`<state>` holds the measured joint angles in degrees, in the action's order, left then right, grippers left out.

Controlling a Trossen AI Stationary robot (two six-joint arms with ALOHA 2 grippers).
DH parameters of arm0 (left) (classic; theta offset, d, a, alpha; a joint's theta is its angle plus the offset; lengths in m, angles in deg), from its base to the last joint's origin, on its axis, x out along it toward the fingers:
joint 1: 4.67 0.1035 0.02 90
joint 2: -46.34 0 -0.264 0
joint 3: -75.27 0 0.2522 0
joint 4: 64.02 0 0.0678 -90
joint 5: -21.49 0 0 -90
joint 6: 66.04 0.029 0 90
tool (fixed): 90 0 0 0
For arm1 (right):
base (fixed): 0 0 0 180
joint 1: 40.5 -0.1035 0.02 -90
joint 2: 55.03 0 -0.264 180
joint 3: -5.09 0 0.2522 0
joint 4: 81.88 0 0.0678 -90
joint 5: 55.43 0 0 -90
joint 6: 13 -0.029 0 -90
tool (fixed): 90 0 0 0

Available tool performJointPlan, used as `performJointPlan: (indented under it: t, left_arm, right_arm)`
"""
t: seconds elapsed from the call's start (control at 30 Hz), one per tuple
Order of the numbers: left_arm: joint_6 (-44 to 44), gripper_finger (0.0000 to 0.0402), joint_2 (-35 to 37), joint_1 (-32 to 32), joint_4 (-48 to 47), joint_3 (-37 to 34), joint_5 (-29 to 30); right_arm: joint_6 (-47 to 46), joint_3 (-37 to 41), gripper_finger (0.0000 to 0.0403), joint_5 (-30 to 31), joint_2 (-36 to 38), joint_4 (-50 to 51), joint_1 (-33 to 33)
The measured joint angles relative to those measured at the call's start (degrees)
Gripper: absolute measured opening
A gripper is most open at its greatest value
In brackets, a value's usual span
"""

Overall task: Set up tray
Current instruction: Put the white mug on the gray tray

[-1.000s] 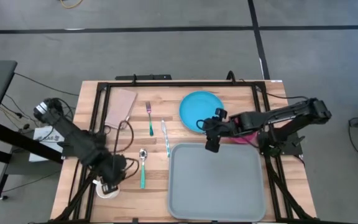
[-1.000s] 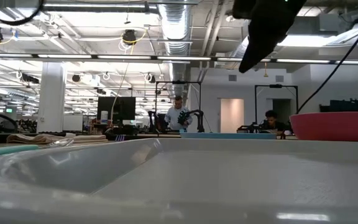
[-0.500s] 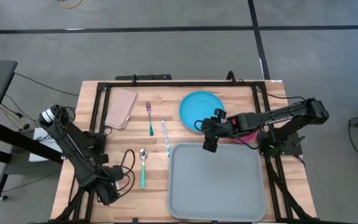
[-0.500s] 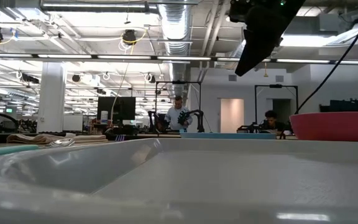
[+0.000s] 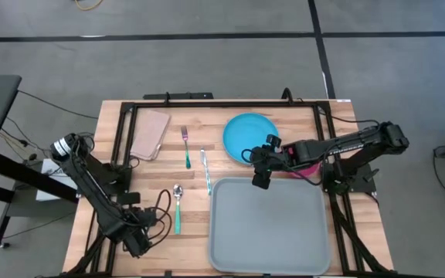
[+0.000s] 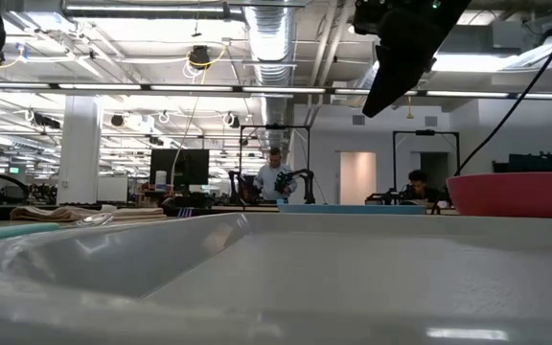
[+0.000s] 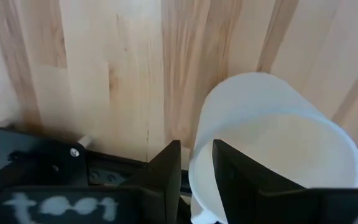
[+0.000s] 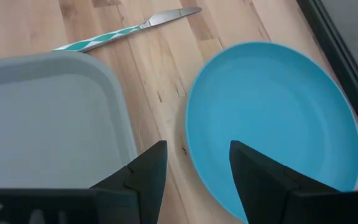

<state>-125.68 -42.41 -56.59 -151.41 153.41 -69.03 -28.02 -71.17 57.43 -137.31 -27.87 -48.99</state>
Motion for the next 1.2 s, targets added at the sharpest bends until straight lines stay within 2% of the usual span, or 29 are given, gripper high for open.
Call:
performJointPlan:
  t: [0.2,0.5,0.7,0.93,1.0,1.2]
  left_arm:
    - [-0.6,0.0082,-0.6,-0.6,1.5,-0.3,0.5]
    - [-0.9,0.0078,-0.6,-1.0,4.4,-4.9,-0.3]
    - [-1.6,0.0013,-0.4,0.6,4.0,-5.0,-0.7]
    - [0.1,0.0002,-0.6,5.6,3.5,-2.1,-5.2]
    - [2.9,0.0002,-0.6,8.0,3.4,0.1,-3.0]
    - [11.9,0.0001,-0.6,19.7,4.1,7.2,11.3]
  right_arm:
    - [0.0,0.0,0.0171,0.0,0.0,0.0,0.0]
    - [0.0,0.0,0.017,0.0,0.0,0.0,0.0]
    - [0.0,0.0,0.017,0.0,0.0,0.0,0.0]
    - [0.0,0.0,0.0169,-0.1,0.0,0.0,0.0]
    - [0.0,0.0,0.017,-0.1,0.0,0.0,0.0]
    - [-0.5,0.0,0.017,-0.1,0.1,0.6,-0.1]
